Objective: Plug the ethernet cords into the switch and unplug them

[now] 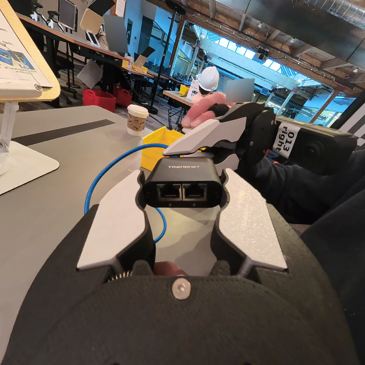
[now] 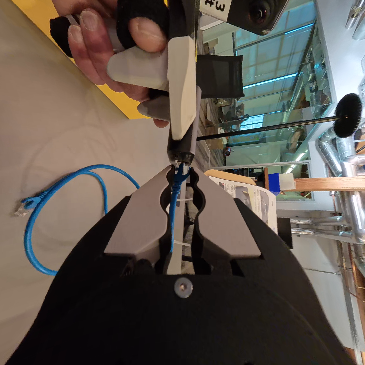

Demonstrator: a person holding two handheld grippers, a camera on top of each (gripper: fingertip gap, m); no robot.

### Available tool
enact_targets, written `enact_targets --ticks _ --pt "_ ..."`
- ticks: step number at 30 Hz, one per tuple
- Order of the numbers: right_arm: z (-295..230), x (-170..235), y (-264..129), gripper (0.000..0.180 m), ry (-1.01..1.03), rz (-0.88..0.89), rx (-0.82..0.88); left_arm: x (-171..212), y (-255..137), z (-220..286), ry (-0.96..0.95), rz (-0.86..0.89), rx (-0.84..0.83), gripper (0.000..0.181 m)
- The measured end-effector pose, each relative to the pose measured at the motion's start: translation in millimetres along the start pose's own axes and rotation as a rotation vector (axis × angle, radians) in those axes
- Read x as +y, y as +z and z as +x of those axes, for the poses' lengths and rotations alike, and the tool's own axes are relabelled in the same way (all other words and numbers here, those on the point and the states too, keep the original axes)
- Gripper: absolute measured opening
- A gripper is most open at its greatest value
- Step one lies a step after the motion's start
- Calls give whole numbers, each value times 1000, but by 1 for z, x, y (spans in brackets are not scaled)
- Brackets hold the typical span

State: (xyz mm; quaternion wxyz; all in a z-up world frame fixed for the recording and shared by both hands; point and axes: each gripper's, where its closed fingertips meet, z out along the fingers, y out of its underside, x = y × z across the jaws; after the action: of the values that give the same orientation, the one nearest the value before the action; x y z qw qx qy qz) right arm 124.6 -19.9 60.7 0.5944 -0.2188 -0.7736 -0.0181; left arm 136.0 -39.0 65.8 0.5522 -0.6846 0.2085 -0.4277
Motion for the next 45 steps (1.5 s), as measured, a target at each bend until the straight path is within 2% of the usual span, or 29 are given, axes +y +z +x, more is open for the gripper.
enact_targets --ticks 1,5,12,14,22,33,45 --pt "1 0 -1 13 -10 -1 12 0 0 0 -2 0 1 73" --pt "2 -3 -5 12 -42 -12 24 -3 0 5 -7 3 8 72" --pt "-12 5 0 10 -188 -129 -102 2 3 -2 -45 -6 -13 72" --pt "-11 6 0 10 -152 -118 -115 3 4 -3 -41 -5 -21 72" --pt "6 -1 -3 13 8 -20 18 -10 1 0 -33 42 -7 72" --pt "7 -6 -10 13 -13 15 80 -11 1 3 -50 52 4 72" --pt "-10 3 -3 9 -44 -54 -92 0 5 -6 -68 26 -19 72"
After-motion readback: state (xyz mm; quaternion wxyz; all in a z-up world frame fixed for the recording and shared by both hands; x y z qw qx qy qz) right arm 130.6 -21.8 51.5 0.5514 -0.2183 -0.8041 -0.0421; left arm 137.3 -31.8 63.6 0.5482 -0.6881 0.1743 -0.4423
